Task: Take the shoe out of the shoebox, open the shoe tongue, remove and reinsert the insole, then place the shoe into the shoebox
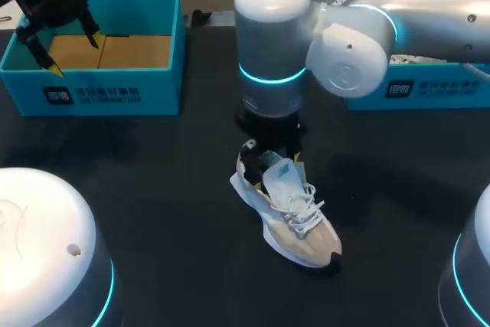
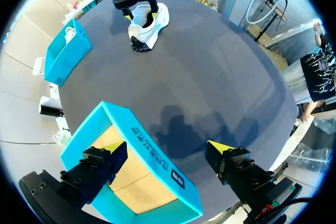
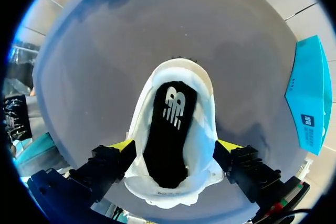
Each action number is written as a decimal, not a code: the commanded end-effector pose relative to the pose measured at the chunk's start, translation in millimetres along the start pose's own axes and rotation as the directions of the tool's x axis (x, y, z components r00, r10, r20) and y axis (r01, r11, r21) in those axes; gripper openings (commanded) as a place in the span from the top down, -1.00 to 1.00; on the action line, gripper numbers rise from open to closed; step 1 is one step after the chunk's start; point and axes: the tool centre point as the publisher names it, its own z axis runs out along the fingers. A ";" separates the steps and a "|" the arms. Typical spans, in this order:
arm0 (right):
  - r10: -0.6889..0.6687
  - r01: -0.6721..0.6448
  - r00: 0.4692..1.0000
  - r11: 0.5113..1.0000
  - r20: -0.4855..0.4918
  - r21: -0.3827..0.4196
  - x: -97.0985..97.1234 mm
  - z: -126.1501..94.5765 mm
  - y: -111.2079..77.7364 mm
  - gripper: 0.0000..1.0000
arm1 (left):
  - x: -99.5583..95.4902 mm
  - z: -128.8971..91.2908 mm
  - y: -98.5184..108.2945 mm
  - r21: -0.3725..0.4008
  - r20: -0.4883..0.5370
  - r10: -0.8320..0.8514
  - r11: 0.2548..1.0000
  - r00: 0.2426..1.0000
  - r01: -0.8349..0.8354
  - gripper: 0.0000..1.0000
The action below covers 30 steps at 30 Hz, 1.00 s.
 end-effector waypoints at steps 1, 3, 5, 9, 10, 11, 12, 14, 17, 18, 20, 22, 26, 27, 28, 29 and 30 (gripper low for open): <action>0.001 -0.001 1.000 1.000 0.001 0.008 0.2 0.4 1.2 -1.00 | 0.0 0.1 0.4 -0.002 -0.002 0.000 1.000 1.000 0.000 -1.00; 0.006 -0.006 1.000 1.000 -0.001 0.007 -0.6 0.5 -1.2 -1.00 | 0.0 0.1 0.4 -0.002 -0.002 0.000 1.000 1.000 0.000 -1.00; 0.018 -0.018 1.000 1.000 -0.003 0.004 -1.1 0.0 -4.7 -1.00 | 0.0 0.1 0.4 -0.002 -0.002 0.000 1.000 1.000 0.000 -1.00; 0.026 -0.026 1.000 1.000 0.001 0.001 0.8 -1.9 -6.5 -1.00 | 0.0 0.1 0.4 -0.002 -0.002 0.000 1.000 1.000 0.000 -1.00; 0.034 -0.034 0.999 0.999 0.006 0.003 1.1 -2.4 -7.4 -1.00 | 0.0 0.1 0.4 -0.002 -0.002 0.000 1.000 1.000 0.000 -1.00; 0.038 -0.039 0.999 0.999 0.008 0.002 1.1 -2.9 -9.3 -1.00 | 0.0 0.1 0.4 -0.002 -0.002 0.000 1.000 1.000 0.000 -1.00; 0.047 -0.047 0.999 0.999 0.010 -0.002 0.9 -3.5 -11.3 -1.00 | 0.0 0.1 0.4 -0.002 -0.002 0.000 1.000 1.000 0.000 -1.00; 0.060 -0.060 0.998 0.998 0.015 -0.001 0.8 -5.0 -15.2 -1.00 | 0.0 0.1 0.4 -0.002 -0.002 0.000 1.000 1.000 0.000 -1.00; 0.072 -0.072 0.997 0.997 0.022 0.001 2.9 -7.9 -19.8 -1.00 | 0.0 0.1 0.4 -0.002 -0.002 0.000 1.000 1.000 0.000 -1.00; 0.073 -0.073 0.997 0.997 0.022 0.000 4.0 -8.5 -21.0 -1.00 | 0.0 0.1 0.4 -0.002 -0.002 0.000 1.000 1.000 0.000 -1.00; 0.078 -0.078 0.997 0.997 0.021 0.004 5.8 -7.4 -22.9 -1.00 | 0.0 0.1 0.4 -0.002 -0.002 0.000 1.000 1.000 0.000 -1.00; 0.084 -0.085 0.996 0.996 0.018 0.008 6.9 -6.2 -25.6 -1.00 | 0.0 0.1 0.4 -0.002 -0.002 0.000 1.000 1.000 0.000 -1.00; 0.096 -0.097 0.995 0.995 0.018 0.006 8.0 -7.5 -30.2 -1.00 | 0.0 0.1 0.4 -0.002 -0.002 0.000 1.000 1.000 0.000 -1.00; 0.101 -0.101 0.995 0.995 0.022 0.004 8.5 -9.1 -32.0 -1.00 | 0.0 0.1 0.4 -0.002 -0.002 0.000 1.000 1.000 0.000 -1.00; 0.107 -0.107 0.994 0.994 0.025 0.007 8.7 -10.1 -34.2 -1.00 | 0.0 0.1 0.4 -0.002 -0.002 0.000 1.000 1.000 0.000 -1.00; 0.109 -0.109 0.994 0.994 0.024 0.007 8.8 -11.1 -37.0 -1.00 | 0.0 0.1 0.4 -0.002 -0.002 0.000 1.000 1.000 0.000 -1.00; 0.113 -0.113 0.993 0.994 0.024 0.006 9.2 -12.0 -39.4 -1.00 | 0.0 0.1 0.4 -0.002 -0.002 0.000 1.000 1.000 0.000 -1.00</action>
